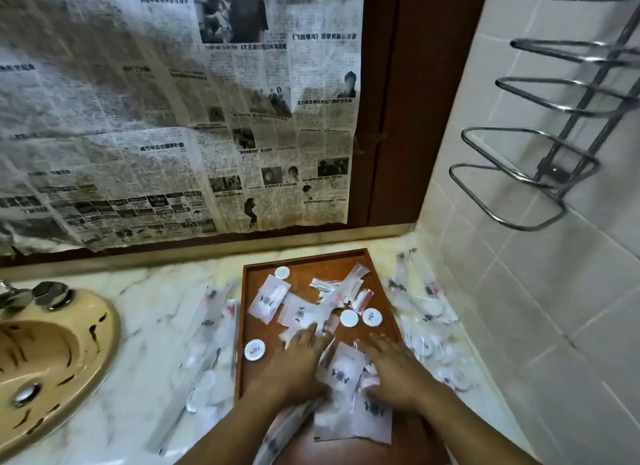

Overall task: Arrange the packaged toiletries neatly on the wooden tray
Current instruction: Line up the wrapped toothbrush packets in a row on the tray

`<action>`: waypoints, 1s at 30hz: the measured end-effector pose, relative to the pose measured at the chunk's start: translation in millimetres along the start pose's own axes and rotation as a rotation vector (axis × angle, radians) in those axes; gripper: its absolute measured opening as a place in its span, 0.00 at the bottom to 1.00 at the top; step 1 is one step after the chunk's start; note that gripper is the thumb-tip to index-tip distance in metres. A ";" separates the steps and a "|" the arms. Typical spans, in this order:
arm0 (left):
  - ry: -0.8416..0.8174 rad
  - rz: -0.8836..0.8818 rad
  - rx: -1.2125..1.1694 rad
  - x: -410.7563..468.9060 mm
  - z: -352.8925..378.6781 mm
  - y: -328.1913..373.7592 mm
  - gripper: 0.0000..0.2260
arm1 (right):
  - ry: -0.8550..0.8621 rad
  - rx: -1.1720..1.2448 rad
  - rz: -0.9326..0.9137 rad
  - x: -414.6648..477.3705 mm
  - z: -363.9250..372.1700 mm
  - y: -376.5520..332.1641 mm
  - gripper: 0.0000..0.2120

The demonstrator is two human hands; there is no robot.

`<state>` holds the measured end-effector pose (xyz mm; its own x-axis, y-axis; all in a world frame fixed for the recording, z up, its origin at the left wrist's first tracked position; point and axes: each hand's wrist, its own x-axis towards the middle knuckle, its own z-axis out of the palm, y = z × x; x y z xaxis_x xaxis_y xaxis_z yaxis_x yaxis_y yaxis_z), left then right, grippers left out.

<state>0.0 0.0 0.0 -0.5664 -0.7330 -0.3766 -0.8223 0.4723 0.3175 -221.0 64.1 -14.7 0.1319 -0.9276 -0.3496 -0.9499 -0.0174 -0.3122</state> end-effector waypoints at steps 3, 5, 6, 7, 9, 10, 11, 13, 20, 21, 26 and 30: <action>-0.055 0.011 0.063 -2.8 12.2 -2.7 0.43 | -0.069 -0.048 0.043 1.3 14.0 3.0 0.48; -0.047 0.009 0.077 -1.1 23.5 -5.8 0.40 | -0.036 -0.060 0.059 2.1 24.6 4.5 0.48; -0.046 0.016 0.071 -1.1 27.6 -6.5 0.39 | -0.011 -0.065 0.061 1.7 29.5 3.8 0.46; -0.037 0.020 0.054 -0.9 31.1 -7.9 0.38 | 0.027 -0.066 0.062 1.5 34.0 3.9 0.45; 0.009 0.018 0.016 0.1 38.2 -12.5 0.37 | 0.105 -0.045 0.066 -0.7 41.2 3.0 0.39; 0.032 0.010 0.000 0.4 41.4 -14.3 0.36 | 0.132 -0.016 0.074 -1.8 45.7 2.0 0.37; 0.060 -0.001 -0.010 1.2 45.7 -15.1 0.36 | 0.162 0.023 0.081 -3.1 50.3 1.2 0.35; 0.108 -0.029 -0.027 3.4 52.7 -14.5 0.36 | 0.204 0.076 0.084 -3.7 57.2 -0.4 0.33; 0.199 -0.096 -0.119 7.9 60.9 -10.8 0.35 | 0.358 0.061 0.084 -0.4 69.7 3.7 0.33; 0.213 -0.097 -0.141 8.0 62.5 -10.7 0.34 | 0.369 0.070 0.082 0.2 70.3 6.0 0.31; 0.352 -0.139 -0.292 4.2 72.4 -12.5 0.29 | 0.306 0.086 0.017 -4.7 65.2 17.1 0.29; 0.432 -0.170 -0.294 1.4 78.9 -19.8 0.27 | 0.320 0.383 0.046 9.6 29.0 18.6 0.22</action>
<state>11.2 28.3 -75.5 -0.3021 -0.9506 -0.0716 -0.8149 0.2185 0.5368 -229.2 65.7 -49.5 -0.0581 -0.9932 -0.1011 -0.7724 0.1089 -0.6257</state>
